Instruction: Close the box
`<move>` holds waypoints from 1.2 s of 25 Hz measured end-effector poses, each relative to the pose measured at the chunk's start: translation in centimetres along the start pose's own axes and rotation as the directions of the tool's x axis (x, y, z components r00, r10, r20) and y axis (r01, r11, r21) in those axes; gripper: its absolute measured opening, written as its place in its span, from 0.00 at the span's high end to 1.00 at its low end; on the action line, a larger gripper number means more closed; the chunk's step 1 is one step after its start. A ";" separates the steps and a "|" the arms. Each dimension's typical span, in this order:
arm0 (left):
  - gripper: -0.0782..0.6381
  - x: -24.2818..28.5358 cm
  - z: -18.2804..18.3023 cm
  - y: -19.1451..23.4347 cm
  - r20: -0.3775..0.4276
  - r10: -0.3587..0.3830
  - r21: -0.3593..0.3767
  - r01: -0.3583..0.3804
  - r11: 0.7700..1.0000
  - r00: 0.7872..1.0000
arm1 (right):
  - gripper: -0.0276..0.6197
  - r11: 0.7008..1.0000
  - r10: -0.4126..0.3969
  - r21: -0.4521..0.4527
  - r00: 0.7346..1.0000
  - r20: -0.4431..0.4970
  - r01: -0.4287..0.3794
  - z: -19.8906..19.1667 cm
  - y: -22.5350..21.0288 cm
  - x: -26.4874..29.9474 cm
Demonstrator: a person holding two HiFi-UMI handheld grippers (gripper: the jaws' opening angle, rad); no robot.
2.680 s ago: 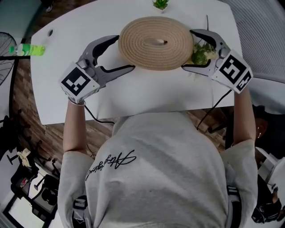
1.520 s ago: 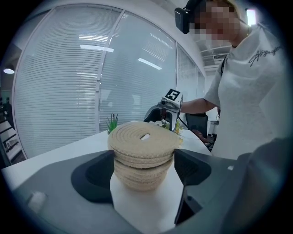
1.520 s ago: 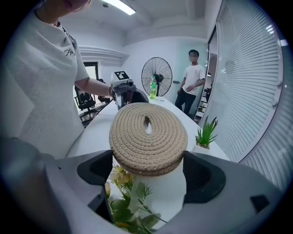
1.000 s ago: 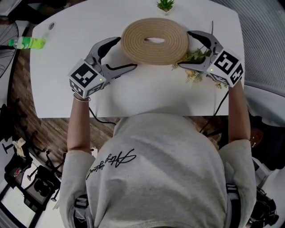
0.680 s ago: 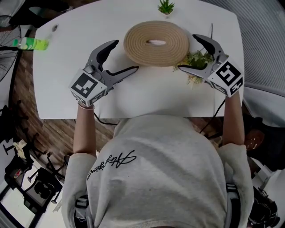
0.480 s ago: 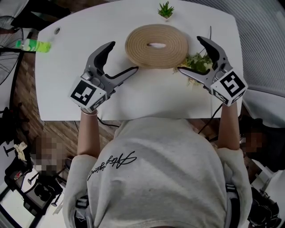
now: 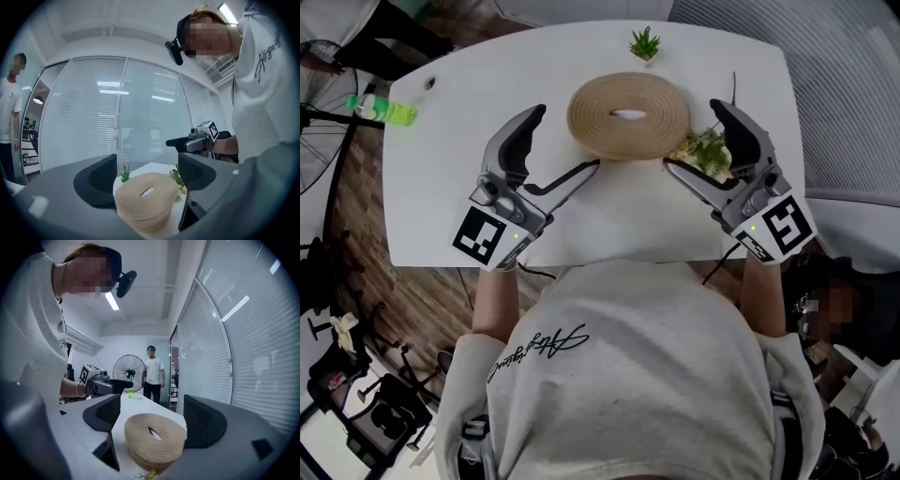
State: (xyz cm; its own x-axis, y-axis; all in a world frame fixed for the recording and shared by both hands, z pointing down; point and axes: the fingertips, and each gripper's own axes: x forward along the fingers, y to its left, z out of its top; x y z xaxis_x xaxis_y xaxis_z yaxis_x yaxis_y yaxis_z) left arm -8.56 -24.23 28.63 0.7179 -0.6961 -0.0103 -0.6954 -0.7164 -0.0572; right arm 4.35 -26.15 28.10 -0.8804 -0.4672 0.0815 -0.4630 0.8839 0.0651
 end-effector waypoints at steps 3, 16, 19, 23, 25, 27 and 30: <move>0.36 -0.1 1.7 -0.5 0.030 0.007 0.008 -0.007 1.000 1.000 | 0.39 1.000 -0.014 -0.007 0.999 0.037 0.014 1.5 0.6 -0.4; 0.69 -1.2 5.0 -0.5 0.121 0.041 0.007 -0.042 0.999 0.992 | 0.83 1.000 -0.005 -0.028 0.989 0.145 0.010 5.0 2.0 -0.3; 0.73 -1.2 5.2 -0.5 0.122 0.045 0.020 -0.048 0.999 0.992 | 0.94 0.999 -0.024 -0.016 0.987 0.161 0.027 5.3 2.0 -0.4; 0.76 -1.1 5.2 -0.7 0.123 0.039 0.023 -0.043 0.999 0.992 | 0.95 0.999 -0.035 -0.015 0.986 0.161 0.038 5.2 2.1 -0.4; 0.78 -1.0 5.1 -0.8 0.118 0.037 0.033 -0.041 0.999 0.992 | 0.95 0.999 -0.036 -0.024 0.987 0.154 0.040 5.0 2.2 -0.3; 0.80 -1.0 4.9 -0.8 0.112 0.040 0.038 -0.045 0.998 0.993 | 0.95 0.999 -0.034 -0.016 0.987 0.157 0.037 5.0 2.3 -0.2; 0.84 -1.0 4.7 -0.9 0.103 0.053 0.042 -0.057 0.997 0.993 | 0.95 1.000 -0.029 -0.007 0.984 0.177 0.031 5.3 2.5 -0.4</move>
State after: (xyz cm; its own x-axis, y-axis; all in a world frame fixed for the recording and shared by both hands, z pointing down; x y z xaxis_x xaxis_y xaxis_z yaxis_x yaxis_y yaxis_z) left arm -8.53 -22.65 24.01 0.6799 -0.7241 -0.1156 -0.7333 -0.6728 -0.0981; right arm 3.00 -23.64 22.93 -0.8708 -0.4819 -0.0975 -0.4893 0.8690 0.0744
